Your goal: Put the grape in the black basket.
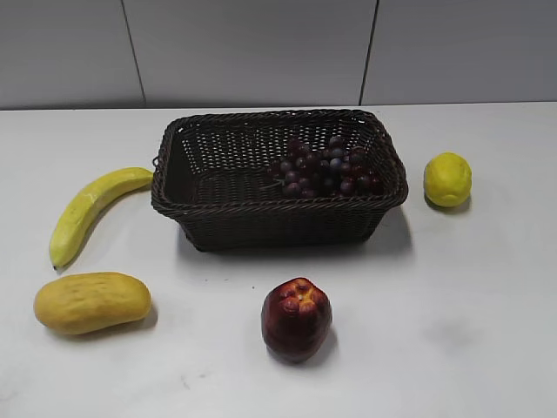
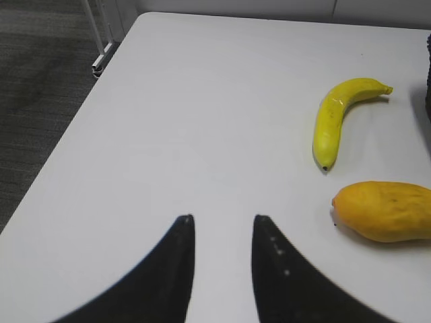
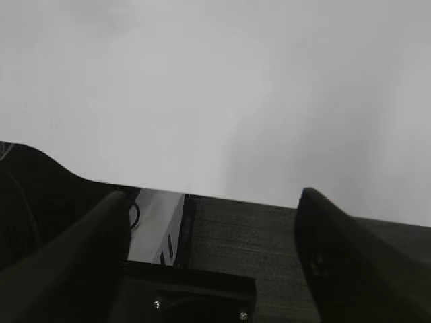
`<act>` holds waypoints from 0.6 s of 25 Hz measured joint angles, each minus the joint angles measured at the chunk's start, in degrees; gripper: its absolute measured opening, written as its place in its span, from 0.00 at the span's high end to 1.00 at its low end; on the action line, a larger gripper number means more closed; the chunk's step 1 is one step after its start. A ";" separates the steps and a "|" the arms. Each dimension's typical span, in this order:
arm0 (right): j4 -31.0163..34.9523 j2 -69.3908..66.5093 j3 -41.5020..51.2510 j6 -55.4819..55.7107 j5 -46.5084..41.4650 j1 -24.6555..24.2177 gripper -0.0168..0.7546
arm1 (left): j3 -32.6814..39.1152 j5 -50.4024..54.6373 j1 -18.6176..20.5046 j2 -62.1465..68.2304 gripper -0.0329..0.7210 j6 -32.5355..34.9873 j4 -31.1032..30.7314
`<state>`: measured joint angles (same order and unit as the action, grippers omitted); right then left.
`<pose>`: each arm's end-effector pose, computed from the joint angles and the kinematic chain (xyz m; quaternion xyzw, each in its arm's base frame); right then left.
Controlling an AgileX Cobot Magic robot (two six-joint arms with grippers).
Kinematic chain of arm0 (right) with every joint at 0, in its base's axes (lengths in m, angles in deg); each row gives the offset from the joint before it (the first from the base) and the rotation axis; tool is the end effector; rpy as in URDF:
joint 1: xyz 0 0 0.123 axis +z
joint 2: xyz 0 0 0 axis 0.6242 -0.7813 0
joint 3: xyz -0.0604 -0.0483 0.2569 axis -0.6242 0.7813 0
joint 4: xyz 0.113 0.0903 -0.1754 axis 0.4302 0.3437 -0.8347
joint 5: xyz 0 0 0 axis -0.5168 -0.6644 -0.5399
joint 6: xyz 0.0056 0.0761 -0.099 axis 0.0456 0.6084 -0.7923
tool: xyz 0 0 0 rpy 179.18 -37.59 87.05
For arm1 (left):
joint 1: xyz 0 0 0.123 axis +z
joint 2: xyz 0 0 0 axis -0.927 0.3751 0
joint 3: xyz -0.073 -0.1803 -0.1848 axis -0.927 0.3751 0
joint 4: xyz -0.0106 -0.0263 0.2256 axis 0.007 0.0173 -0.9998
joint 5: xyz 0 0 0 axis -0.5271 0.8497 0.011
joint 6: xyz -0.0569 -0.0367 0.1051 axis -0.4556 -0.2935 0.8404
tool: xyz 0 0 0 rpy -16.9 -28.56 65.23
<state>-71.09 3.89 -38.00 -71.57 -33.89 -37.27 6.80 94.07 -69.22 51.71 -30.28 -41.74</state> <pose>0.1608 0.0182 0.2198 -0.0768 0.9874 0.0514 0.1286 0.0207 0.0103 0.2419 -0.0002 0.8631 0.0387 0.5036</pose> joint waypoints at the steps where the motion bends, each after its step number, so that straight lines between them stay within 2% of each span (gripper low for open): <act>1: 0.00 1.67 1.75 0.00 0.30 0.00 0.24 | 0.00 0.00 0.00 0.00 0.64 0.00 0.00; 7: -0.06 13.48 11.28 0.09 1.38 0.00 0.24 | 0.00 0.00 0.00 0.00 0.64 0.00 0.00; 15: -0.23 30.29 12.15 0.61 1.12 0.00 0.24 | 0.00 0.00 0.00 0.00 0.64 0.00 0.00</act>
<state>-71.32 34.19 -25.85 -70.96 -32.78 -37.27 6.80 94.07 -69.22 51.71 -30.28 -41.74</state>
